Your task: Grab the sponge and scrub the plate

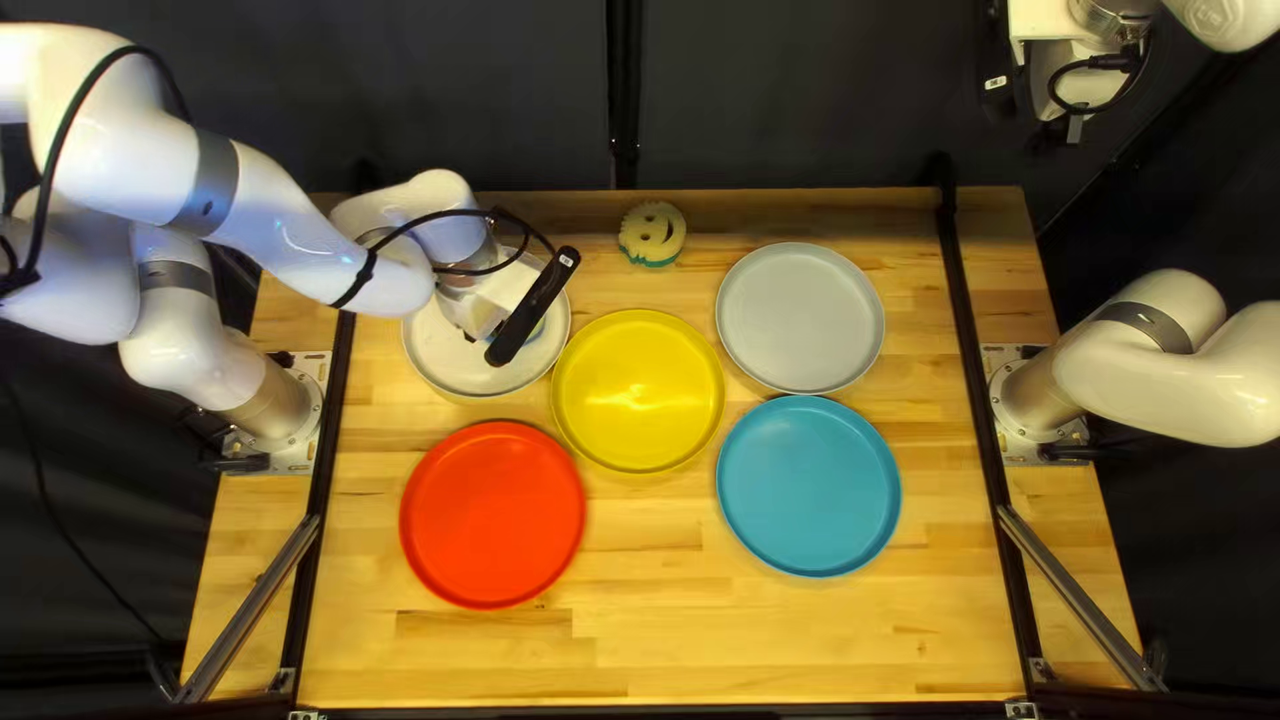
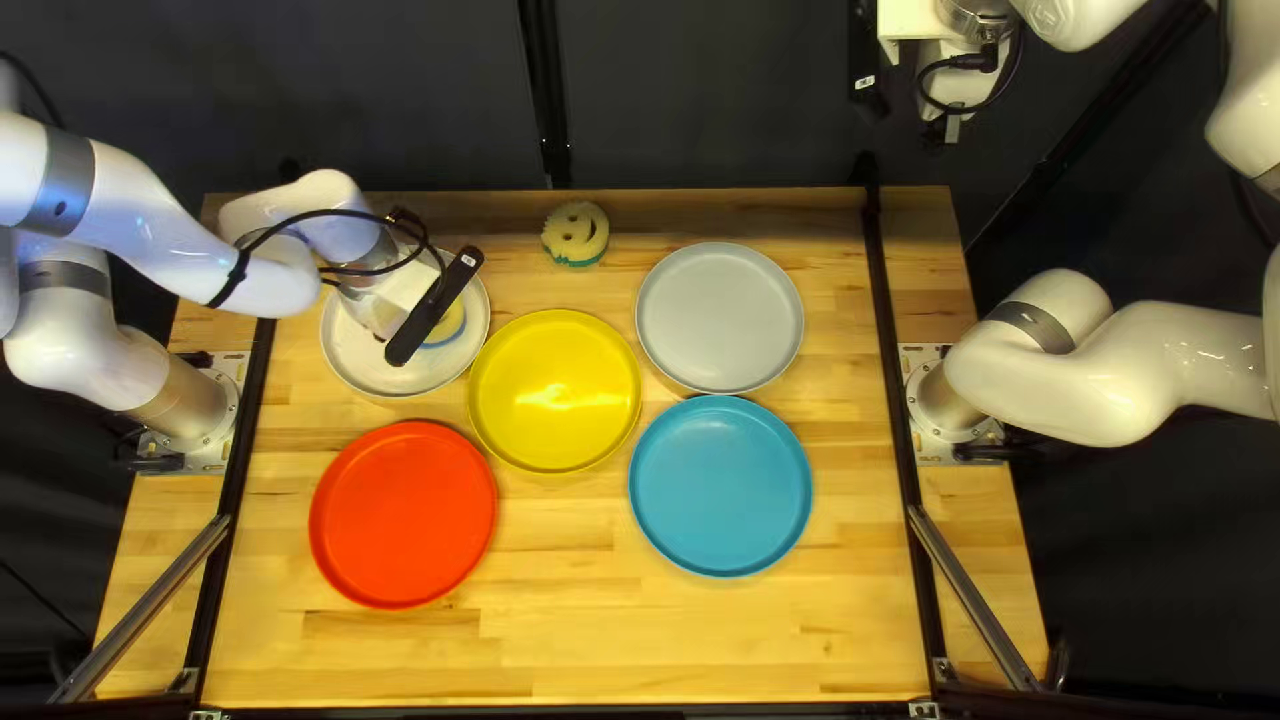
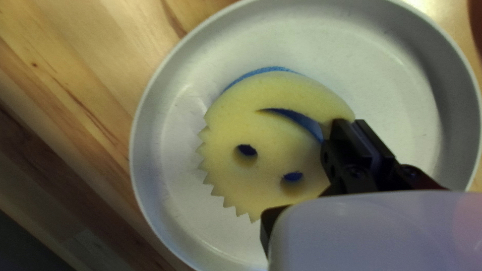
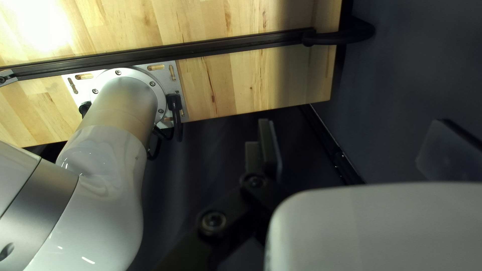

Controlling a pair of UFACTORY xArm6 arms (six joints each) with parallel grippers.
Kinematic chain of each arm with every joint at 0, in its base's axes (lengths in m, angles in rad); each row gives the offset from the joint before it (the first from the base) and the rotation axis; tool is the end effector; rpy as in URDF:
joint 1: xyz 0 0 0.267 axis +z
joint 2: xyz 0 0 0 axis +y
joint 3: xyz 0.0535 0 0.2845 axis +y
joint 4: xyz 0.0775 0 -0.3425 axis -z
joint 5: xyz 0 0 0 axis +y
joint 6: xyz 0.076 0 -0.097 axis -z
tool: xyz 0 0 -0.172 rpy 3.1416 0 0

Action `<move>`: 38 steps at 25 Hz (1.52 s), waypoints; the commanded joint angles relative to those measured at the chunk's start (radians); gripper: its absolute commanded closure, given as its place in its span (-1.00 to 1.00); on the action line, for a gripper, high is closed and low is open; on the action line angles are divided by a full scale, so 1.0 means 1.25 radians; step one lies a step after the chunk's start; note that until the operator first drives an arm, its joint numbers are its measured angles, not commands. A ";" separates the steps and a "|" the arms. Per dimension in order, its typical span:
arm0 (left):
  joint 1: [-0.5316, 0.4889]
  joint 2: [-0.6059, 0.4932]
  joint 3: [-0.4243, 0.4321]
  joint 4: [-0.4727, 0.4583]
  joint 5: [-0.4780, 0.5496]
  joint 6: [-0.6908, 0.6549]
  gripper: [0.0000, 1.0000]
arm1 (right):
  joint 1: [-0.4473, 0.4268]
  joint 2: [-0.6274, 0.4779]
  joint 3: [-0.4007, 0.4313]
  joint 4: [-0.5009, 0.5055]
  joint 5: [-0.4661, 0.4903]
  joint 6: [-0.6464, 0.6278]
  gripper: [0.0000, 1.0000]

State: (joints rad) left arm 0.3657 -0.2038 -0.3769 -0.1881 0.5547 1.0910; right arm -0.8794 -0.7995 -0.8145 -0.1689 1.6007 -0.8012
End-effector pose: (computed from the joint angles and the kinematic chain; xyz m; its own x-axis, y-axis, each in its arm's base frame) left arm 0.3148 0.1051 0.0464 0.8404 -0.5328 0.0992 -0.5378 -0.8425 0.0316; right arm 0.1253 -0.2228 0.3318 0.9897 -0.0908 -0.1111 -0.0765 -0.9890 0.1267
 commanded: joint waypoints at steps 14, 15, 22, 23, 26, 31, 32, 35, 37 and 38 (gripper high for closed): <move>-0.017 -0.118 0.138 -0.001 0.000 -0.043 1.00 | 0.000 0.000 0.000 0.000 0.000 0.000 -1.00; -0.015 -0.129 0.145 0.000 0.003 -0.045 1.00 | 0.000 0.000 0.000 0.000 0.000 0.000 -1.00; -0.007 -0.149 0.160 0.006 0.013 -0.054 1.00 | 0.000 0.000 0.000 0.000 0.000 0.000 -1.00; -0.005 -0.150 0.160 0.007 0.014 -0.054 1.00 | 0.000 0.000 0.000 0.000 0.000 0.000 -1.00; 0.011 -0.163 0.171 0.008 0.018 -0.046 1.00 | 0.000 0.000 0.000 0.000 0.000 0.000 -1.00; 0.028 -0.147 0.150 0.007 0.025 -0.034 1.00 | 0.000 0.000 0.000 0.000 0.000 0.000 -1.00; 0.031 -0.133 0.135 0.007 0.025 -0.030 1.00 | 0.000 0.000 0.000 0.000 0.000 0.000 -1.00; 0.039 -0.098 0.096 0.007 0.026 -0.017 1.00 | 0.000 0.000 0.000 0.000 0.000 0.000 -1.00; 0.049 -0.066 0.062 0.008 0.027 -0.002 1.00 | 0.000 0.000 0.000 0.000 0.000 0.000 -1.00; 0.051 -0.060 0.056 0.008 0.027 0.001 1.00 | 0.000 0.000 0.000 0.000 0.000 0.000 -1.00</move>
State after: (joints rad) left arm 0.4193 -0.3088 -0.2755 -0.1791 0.5874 1.0760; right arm -0.8794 -0.7995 -0.8145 -0.1689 1.6007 -0.8012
